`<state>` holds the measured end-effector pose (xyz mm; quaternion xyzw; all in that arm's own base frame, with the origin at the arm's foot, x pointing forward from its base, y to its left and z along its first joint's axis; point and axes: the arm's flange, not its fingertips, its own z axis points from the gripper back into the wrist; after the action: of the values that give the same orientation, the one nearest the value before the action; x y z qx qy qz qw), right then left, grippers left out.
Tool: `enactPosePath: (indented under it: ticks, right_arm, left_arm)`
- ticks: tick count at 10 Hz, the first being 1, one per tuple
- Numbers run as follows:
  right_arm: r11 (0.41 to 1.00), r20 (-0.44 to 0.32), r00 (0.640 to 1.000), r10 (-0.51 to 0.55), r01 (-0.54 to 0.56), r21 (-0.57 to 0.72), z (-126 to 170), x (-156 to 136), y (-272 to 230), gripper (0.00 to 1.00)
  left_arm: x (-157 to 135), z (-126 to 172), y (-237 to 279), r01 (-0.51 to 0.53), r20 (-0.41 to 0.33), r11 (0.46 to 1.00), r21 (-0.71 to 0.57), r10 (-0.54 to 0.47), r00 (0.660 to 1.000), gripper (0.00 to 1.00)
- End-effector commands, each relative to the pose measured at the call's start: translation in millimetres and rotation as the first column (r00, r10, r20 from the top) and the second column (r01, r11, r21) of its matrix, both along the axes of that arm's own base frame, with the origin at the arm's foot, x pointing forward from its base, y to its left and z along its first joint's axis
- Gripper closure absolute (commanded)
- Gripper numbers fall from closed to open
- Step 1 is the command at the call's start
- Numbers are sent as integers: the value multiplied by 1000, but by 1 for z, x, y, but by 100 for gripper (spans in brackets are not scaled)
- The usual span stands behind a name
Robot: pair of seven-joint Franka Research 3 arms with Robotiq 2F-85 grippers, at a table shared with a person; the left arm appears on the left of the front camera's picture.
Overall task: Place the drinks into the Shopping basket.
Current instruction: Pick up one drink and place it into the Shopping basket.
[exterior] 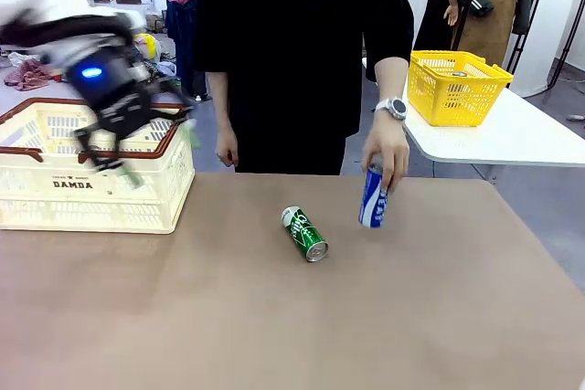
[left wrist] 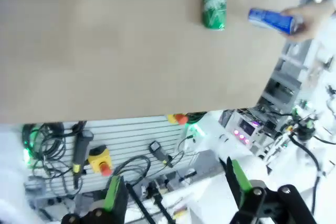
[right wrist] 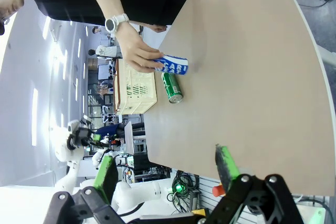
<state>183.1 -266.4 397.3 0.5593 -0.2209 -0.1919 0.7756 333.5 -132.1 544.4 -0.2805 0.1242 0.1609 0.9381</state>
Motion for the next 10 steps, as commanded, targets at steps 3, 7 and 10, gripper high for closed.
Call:
enactPosePath:
  ticks: [3,7,10]
  right_arm:
    - [1000,34,999,-1,1,2,2,2,0,0]
    - [1000,34,999,-1,1,2,2,2,0,0]
    - [1000,34,999,-1,1,2,2,2,0,0]
  left_arm:
    - [-84,-34,50,-163,112,985,-60,169,979,0]
    - [-71,-37,40,-164,99,984,-69,171,980,0]
    - [5,-33,-25,-94,29,992,80,92,995,0]
